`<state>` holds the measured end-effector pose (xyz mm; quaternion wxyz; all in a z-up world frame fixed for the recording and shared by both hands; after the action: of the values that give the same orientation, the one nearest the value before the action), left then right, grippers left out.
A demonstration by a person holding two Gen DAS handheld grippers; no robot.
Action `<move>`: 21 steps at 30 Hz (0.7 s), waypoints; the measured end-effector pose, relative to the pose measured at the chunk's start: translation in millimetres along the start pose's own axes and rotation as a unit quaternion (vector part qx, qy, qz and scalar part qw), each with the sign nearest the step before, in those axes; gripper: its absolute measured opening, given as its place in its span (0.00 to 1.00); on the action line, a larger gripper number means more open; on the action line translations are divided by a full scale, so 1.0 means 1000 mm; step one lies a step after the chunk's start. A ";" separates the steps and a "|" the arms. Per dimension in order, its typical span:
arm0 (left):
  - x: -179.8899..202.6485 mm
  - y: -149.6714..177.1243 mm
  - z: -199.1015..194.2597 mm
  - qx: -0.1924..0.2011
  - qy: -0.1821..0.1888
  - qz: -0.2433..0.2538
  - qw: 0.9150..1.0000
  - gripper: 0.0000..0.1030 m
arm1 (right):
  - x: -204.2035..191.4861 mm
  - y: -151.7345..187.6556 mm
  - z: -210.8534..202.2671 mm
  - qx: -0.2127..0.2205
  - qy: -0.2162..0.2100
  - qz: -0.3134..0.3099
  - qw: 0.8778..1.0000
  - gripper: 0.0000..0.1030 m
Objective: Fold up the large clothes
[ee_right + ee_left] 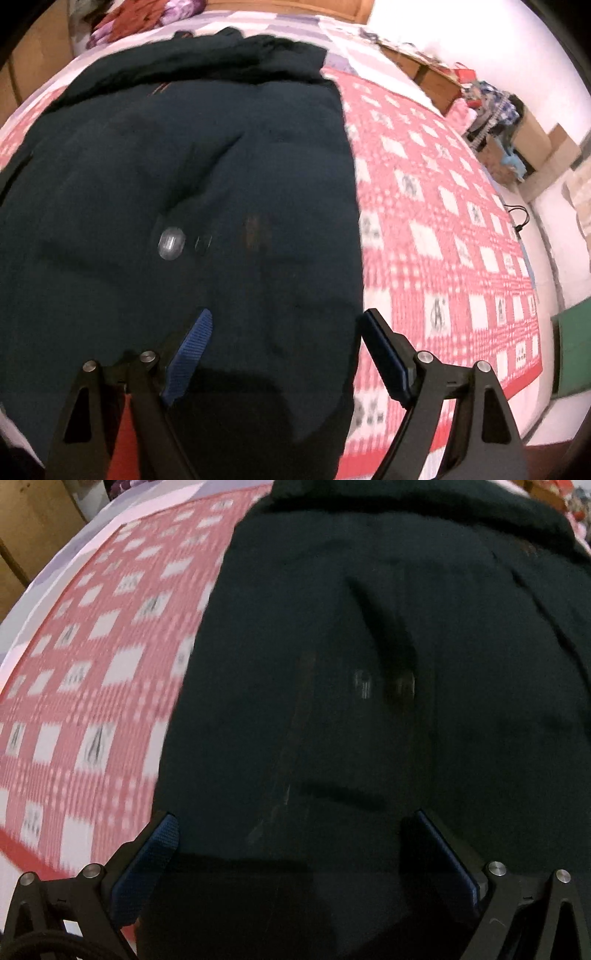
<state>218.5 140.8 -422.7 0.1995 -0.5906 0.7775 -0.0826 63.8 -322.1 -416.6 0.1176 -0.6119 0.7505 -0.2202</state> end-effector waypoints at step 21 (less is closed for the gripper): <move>-0.055 0.086 -0.041 0.006 -0.027 -0.014 1.000 1.00 | 0.019 0.083 -0.065 0.008 0.047 0.081 0.996 0.83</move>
<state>137.9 213.9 -405.4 0.2227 -0.6025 0.7628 -0.0740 -41.4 -316.0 -396.9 0.1046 -0.5370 0.8007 -0.2440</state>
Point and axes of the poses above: each gripper's, at about its wrist camera, not at the fingertips, and z roughly the way its jaws point, x to its right, y to its underside, the point moved 6 cm from there along z, roughly the way its jaws point, and after that the axes turned 14 degrees about z, right-handed, at the moved point
